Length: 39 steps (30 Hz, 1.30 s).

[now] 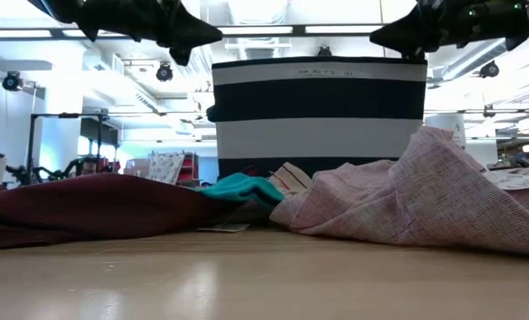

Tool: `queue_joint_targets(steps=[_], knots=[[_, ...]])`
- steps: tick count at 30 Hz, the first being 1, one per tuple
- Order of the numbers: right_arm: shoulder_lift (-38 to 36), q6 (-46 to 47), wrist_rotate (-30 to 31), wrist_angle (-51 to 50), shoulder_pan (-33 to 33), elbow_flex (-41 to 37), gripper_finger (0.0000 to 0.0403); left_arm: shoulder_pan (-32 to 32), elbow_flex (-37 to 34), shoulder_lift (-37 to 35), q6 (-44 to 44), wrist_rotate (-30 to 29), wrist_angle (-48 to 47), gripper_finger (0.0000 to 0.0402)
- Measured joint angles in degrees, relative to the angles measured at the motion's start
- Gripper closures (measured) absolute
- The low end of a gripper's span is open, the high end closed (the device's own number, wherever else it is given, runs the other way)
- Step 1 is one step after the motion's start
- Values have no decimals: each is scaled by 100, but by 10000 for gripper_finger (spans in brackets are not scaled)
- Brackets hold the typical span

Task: Sort clothes
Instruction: Put the blue sock into the blue laundry organizer

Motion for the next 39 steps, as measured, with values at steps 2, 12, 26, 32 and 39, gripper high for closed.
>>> queue_joint_targets(steps=[2,12,26,32,39], knots=[[0,-81,23,-271,2,127,365,0,2,0,0,0,-20,402],[-33,-624,1050,-1557,788,585,383,-387,9,0,311,-4,-205,402],[-46,-1356,1420,-2123,2338,859,401,-859,11,0,409,-35,-298,402],[-46,-1271,1995,-2166,3145,861,401,-1037,11,0,455,-293,-400,402],[-35,-1076,2782,-2310,3906,861,400,-1214,11,0,455,-315,-400,402]])
